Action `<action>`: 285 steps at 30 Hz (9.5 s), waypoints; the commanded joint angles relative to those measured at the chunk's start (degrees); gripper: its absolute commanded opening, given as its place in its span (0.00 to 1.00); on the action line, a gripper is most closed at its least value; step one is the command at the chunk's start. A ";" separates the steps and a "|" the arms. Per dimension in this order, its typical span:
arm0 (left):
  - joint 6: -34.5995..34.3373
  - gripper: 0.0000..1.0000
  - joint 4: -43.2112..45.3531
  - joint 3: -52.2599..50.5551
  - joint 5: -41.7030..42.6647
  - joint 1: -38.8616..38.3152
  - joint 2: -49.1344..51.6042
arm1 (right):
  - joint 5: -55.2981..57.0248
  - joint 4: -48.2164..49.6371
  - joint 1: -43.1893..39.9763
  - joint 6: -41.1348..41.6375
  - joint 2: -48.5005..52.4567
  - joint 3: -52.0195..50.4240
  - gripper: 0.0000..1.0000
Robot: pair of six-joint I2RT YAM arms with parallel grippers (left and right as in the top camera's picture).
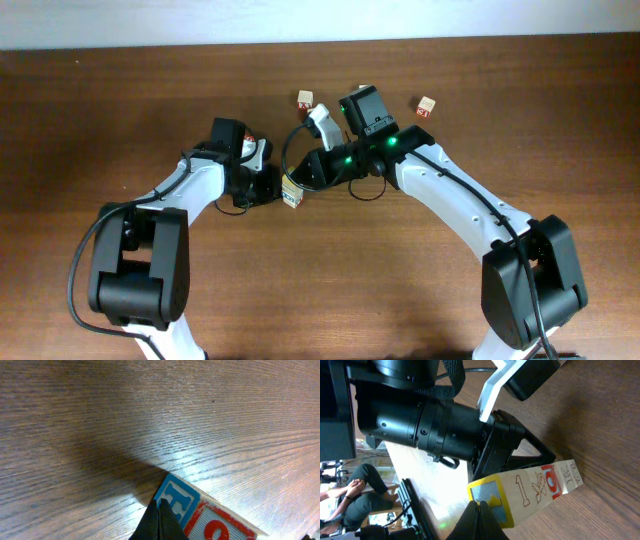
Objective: Rotate 5 blocks
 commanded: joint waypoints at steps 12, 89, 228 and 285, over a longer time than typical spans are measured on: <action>0.50 0.00 -0.90 0.52 -3.08 -1.09 -0.46 | 9.18 0.48 0.66 1.07 3.02 -1.38 0.04; -1.64 0.07 -2.01 0.52 -28.87 -1.09 -0.46 | 4.57 -2.75 2.64 1.05 -2.23 5.51 0.12; 3.65 0.99 -8.46 8.02 -35.04 15.37 -22.88 | 35.91 26.58 -32.37 -22.14 -105.96 -80.15 0.99; 38.29 0.99 25.55 -65.48 -26.43 15.37 -110.68 | 35.91 26.58 -32.37 -22.14 -105.96 -80.15 0.99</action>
